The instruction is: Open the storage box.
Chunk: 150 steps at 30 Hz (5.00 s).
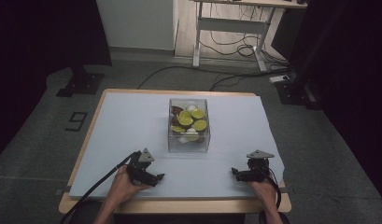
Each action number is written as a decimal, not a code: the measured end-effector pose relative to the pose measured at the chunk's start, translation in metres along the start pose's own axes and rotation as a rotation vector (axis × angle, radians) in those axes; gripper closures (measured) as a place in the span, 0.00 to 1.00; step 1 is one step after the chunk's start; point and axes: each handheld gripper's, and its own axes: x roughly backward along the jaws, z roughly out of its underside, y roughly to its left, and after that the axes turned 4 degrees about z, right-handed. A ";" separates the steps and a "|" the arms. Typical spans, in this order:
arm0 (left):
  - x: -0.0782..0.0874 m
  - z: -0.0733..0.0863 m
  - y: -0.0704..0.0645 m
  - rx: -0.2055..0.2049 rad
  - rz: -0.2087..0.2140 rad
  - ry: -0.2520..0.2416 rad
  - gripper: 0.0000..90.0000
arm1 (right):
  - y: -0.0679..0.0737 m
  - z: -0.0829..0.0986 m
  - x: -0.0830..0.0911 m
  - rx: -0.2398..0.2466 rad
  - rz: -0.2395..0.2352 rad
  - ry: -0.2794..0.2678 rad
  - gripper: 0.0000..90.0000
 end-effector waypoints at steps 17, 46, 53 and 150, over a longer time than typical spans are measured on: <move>0.000 0.000 0.000 0.010 -0.002 0.003 0.02 | 0.002 -0.003 -0.001 -0.017 0.020 0.017 0.00; 0.008 -0.003 -0.002 0.041 0.040 -0.045 0.16 | 0.016 -0.012 0.011 0.046 -0.050 -0.002 0.01; 0.015 -0.010 -0.002 0.027 0.045 -0.075 0.15 | 0.020 -0.018 0.014 0.071 -0.090 -0.006 0.00; -0.012 -0.107 -0.006 -0.005 0.014 -0.214 0.86 | 0.097 -0.128 -0.026 0.103 -0.295 -0.171 0.92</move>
